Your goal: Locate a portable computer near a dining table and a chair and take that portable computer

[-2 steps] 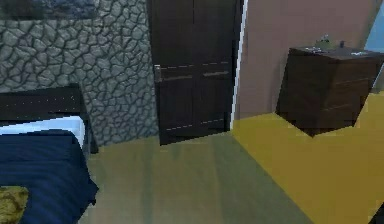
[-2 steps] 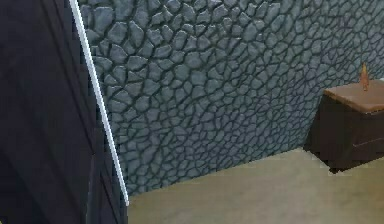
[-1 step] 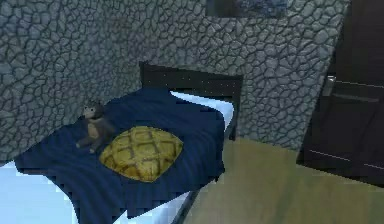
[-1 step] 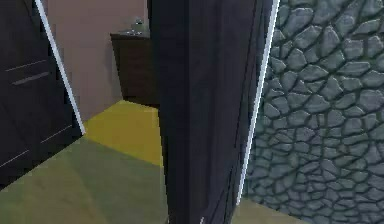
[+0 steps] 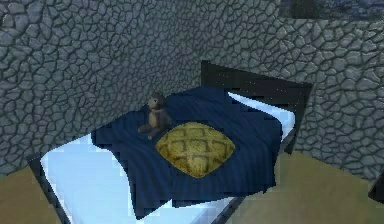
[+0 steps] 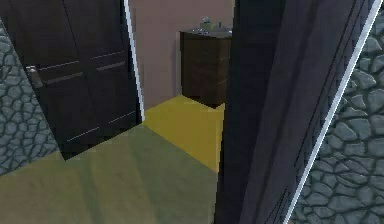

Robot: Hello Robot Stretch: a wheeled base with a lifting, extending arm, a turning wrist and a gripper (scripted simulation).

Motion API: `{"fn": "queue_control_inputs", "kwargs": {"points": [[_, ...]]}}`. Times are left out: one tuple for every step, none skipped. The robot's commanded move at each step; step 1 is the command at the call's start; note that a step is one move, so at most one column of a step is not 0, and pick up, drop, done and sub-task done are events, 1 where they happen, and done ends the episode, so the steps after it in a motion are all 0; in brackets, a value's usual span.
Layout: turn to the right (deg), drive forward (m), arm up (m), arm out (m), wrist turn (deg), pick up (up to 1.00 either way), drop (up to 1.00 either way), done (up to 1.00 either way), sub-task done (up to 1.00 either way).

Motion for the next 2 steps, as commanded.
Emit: {"fn": "queue_control_inputs", "kwargs": {"points": [[0.0,0.2,0.0,0.0,0.0,0.0,0.0,0.0,0.0],[45.0,0.0,0.0,0.0,0.0,0.0,0.0,0.0,0.0]]}}
